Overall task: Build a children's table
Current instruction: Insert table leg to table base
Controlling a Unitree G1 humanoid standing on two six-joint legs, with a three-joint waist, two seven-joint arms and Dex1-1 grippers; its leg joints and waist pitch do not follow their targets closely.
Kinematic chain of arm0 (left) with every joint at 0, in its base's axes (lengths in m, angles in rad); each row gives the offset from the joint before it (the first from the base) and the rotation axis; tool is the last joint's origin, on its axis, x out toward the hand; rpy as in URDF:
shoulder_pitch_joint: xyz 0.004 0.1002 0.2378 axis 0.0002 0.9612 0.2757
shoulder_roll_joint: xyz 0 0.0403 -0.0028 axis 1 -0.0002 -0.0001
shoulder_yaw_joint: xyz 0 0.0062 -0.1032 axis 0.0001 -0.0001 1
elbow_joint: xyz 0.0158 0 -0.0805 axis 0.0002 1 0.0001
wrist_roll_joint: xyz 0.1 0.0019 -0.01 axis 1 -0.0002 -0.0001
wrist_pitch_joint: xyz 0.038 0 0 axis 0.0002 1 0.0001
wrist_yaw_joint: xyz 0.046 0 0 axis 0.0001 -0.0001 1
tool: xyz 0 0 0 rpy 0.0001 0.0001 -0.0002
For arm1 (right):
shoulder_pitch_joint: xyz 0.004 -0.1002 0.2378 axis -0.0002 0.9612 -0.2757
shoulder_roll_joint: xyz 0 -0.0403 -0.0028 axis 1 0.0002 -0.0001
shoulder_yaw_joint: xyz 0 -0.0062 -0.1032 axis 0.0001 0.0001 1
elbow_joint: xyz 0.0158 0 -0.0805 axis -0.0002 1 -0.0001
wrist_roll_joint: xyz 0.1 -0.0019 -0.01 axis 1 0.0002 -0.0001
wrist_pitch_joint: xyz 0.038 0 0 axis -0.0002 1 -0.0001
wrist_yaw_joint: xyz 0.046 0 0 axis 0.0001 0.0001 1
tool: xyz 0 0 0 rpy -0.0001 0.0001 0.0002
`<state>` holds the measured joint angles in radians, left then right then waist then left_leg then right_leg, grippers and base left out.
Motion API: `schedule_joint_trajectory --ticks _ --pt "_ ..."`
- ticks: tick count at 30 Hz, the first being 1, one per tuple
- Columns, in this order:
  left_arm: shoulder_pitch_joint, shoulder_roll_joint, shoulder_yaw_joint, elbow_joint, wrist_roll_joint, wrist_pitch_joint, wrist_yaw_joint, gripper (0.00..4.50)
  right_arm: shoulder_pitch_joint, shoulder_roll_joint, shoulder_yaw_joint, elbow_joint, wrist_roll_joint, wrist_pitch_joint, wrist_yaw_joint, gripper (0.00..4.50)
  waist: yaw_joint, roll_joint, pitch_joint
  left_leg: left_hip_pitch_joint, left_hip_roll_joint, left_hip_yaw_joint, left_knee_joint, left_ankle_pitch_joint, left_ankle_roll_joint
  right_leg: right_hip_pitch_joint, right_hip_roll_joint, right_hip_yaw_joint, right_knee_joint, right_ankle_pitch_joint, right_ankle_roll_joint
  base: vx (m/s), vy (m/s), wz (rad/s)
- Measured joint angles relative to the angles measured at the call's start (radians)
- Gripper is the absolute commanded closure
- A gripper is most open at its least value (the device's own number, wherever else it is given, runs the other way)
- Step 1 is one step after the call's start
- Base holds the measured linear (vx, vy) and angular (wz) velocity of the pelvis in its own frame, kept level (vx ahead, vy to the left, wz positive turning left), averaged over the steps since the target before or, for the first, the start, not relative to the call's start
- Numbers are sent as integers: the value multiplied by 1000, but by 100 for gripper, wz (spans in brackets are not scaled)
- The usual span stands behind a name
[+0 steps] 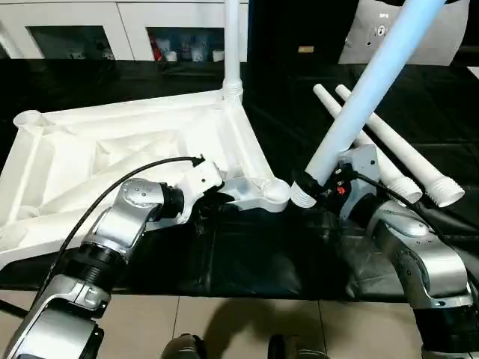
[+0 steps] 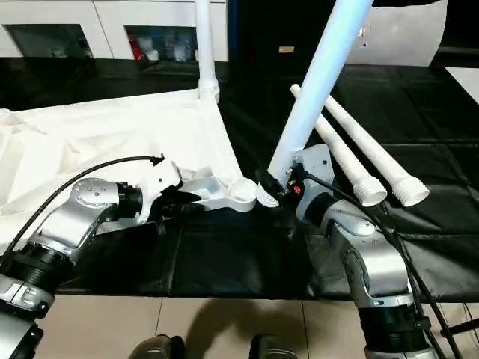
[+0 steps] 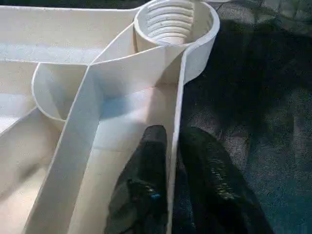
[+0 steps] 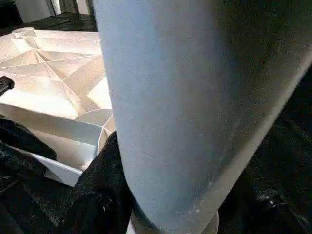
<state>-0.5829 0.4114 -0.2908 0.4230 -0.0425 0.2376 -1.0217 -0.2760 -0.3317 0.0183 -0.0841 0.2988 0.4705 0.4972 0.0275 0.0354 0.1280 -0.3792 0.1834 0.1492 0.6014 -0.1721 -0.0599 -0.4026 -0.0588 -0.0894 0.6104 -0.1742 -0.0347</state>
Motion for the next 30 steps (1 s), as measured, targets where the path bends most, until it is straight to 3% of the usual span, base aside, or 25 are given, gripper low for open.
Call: schedule_joint_trajectory --ticks 7,14,22,30 --pt "6 7 -1 -15 1 6 -14 447 0 1 1 -2 0 0 1 261 -7 0 0 -1 0 0 -1 0 0 0 0 0 -1 2 -3 0 0 0" --pt "22 12 -1 -28 3 -10 -10 450 0 1 5 -2 0 1 1 261 -22 0 0 0 0 0 0 0 0 0 0 0 -1 -1 2 0 0 0" --pt "35 13 0 -42 18 -28 -1 450 -2 -6 12 -2 -1 4 13 261 -24 -4 -2 0 0 1 0 0 0 0 0 0 -1 -1 2 0 0 0" --pt "69 52 -13 -44 26 -179 -68 450 -27 -21 36 0 -1 10 47 261 -23 -2 -4 0 0 1 -3 0 0 -1 0 0 0 -1 1 0 0 0"
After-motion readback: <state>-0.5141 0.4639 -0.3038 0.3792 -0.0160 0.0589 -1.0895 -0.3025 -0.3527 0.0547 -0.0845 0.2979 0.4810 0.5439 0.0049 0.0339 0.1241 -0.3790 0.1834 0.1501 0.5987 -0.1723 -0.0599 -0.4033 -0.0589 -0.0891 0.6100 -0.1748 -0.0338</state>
